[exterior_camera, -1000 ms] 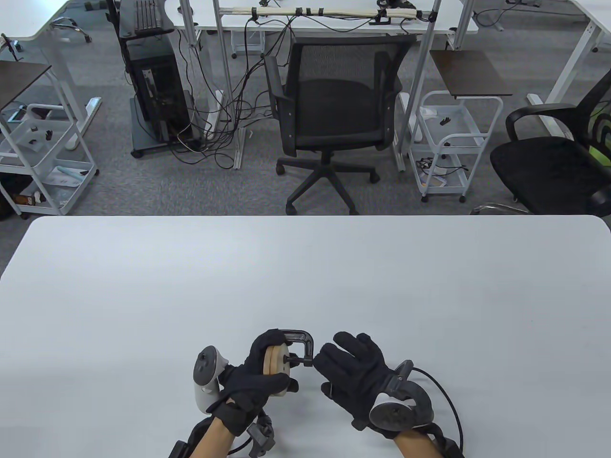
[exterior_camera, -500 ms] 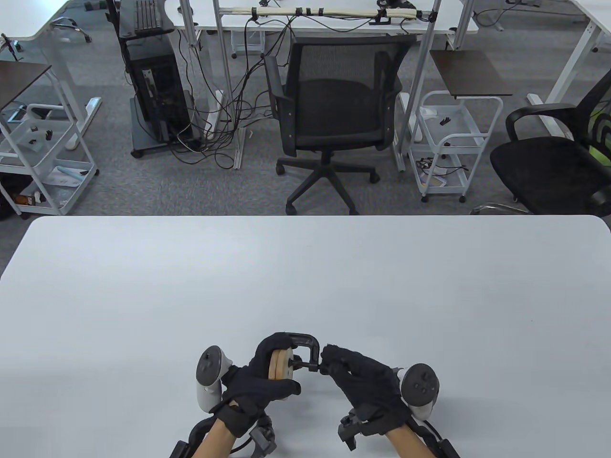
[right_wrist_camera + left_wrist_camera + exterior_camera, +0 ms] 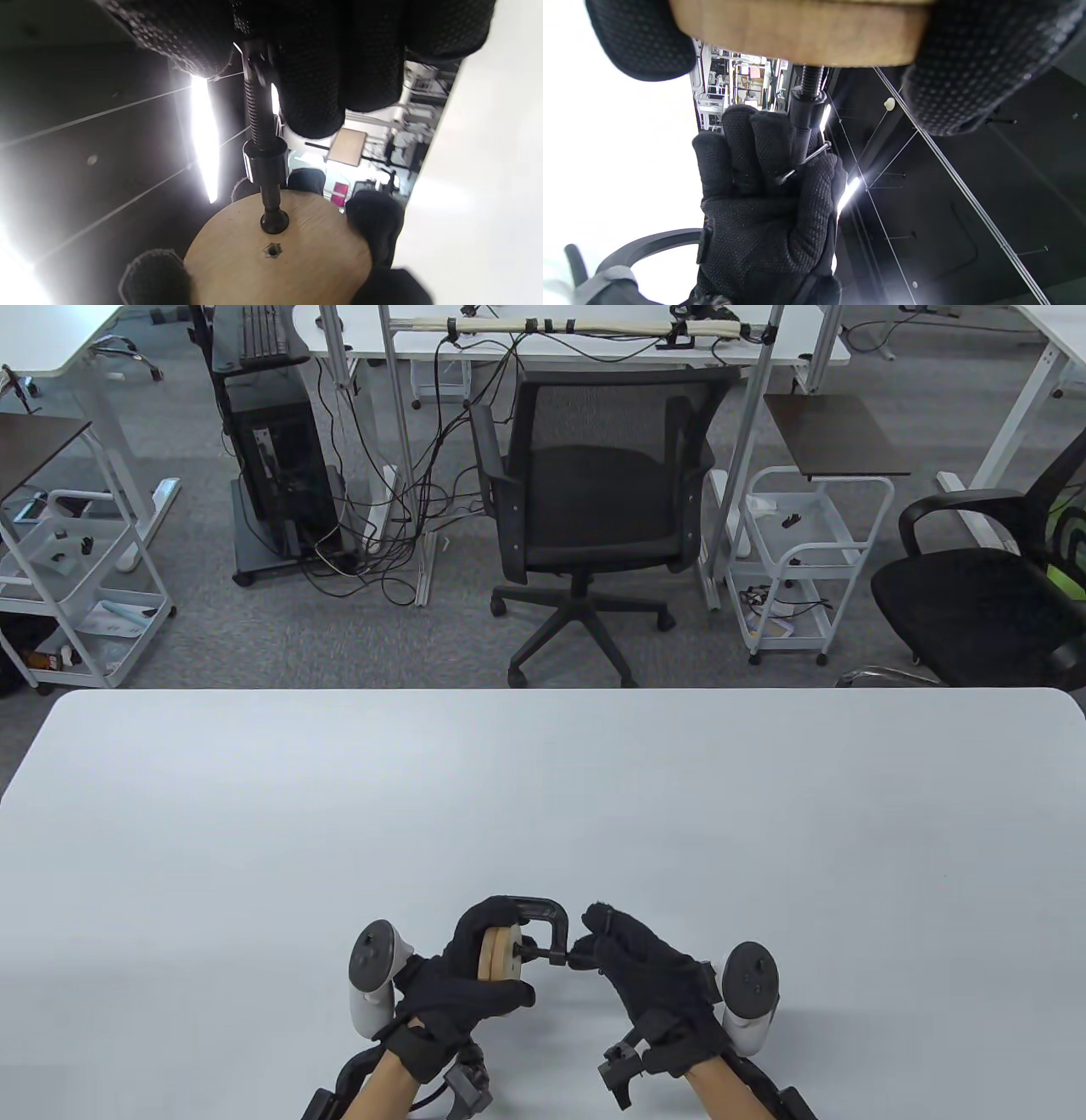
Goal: Screw the clamp shut
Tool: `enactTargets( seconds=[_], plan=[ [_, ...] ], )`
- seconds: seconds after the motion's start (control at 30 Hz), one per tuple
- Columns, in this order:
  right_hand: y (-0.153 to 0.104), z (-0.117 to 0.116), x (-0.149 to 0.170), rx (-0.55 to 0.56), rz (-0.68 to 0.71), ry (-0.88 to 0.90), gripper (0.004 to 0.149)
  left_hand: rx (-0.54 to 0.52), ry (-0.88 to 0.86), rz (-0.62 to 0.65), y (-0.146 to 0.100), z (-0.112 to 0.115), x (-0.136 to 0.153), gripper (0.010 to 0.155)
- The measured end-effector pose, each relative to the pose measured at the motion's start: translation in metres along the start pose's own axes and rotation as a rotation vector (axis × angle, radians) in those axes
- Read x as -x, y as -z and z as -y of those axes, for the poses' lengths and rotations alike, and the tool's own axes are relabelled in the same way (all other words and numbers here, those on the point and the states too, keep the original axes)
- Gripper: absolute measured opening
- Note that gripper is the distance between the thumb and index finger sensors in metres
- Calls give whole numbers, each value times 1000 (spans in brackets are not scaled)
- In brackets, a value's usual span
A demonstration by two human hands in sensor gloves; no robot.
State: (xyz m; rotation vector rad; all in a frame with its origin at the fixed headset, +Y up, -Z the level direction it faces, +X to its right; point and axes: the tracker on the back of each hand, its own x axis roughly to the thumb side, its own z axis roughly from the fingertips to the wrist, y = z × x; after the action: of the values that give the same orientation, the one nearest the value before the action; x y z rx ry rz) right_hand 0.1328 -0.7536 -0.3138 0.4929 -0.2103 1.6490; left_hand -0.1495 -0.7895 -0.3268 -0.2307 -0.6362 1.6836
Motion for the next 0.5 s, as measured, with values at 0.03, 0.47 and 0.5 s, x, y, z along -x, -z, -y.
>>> enactTargets(
  seconds=[0.03, 0.47, 0.5],
  plan=[
    [0, 2, -4, 9, 55, -79, 60, -6, -7, 5, 0, -1, -1, 97],
    [-8, -15, -37, -268, 572, -945, 86, -50, -93, 22, -3, -8, -2, 97],
    [-10, -20, -36, -277, 611, -1043, 86, -47, -104, 20, -3, -8, -2, 97]
  ],
)
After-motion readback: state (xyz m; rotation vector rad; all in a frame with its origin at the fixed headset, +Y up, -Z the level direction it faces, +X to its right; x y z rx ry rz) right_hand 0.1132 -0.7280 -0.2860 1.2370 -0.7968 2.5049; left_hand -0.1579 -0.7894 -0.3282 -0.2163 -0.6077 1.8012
